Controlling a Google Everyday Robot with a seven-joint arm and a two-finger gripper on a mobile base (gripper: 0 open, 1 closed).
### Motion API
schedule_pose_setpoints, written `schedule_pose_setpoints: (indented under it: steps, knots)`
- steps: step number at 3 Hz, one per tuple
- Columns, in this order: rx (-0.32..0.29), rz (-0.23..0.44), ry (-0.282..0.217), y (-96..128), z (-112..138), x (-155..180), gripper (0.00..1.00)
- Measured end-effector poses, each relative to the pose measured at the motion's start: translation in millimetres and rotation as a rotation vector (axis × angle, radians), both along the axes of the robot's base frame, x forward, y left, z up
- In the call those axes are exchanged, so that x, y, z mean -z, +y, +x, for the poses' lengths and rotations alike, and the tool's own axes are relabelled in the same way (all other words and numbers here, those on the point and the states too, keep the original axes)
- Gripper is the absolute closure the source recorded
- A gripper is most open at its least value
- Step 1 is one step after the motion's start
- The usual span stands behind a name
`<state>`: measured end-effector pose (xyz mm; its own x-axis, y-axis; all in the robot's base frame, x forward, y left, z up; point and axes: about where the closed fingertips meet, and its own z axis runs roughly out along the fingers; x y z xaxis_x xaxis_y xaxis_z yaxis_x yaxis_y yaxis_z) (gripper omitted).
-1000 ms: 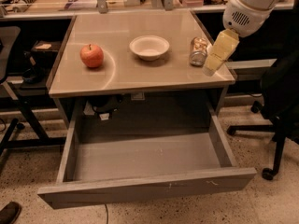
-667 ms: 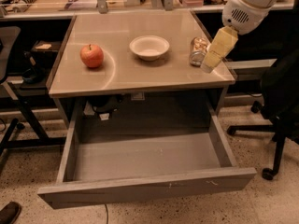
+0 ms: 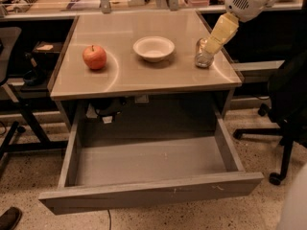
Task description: Place orange can into top drawer
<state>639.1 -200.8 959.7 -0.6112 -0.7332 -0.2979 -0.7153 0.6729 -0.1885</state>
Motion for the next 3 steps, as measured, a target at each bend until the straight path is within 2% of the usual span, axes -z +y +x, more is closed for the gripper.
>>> schedule_pose_setpoints:
  steps: [1,2,3]
  knots:
    - [0.054,-0.027,0.007,-5.1,18.9,3.4,0.00]
    - [0.052,-0.022,-0.004,-4.2,22.3,3.8,0.00]
    - [0.101,0.032,-0.009,-6.6,34.8,9.1,0.00]
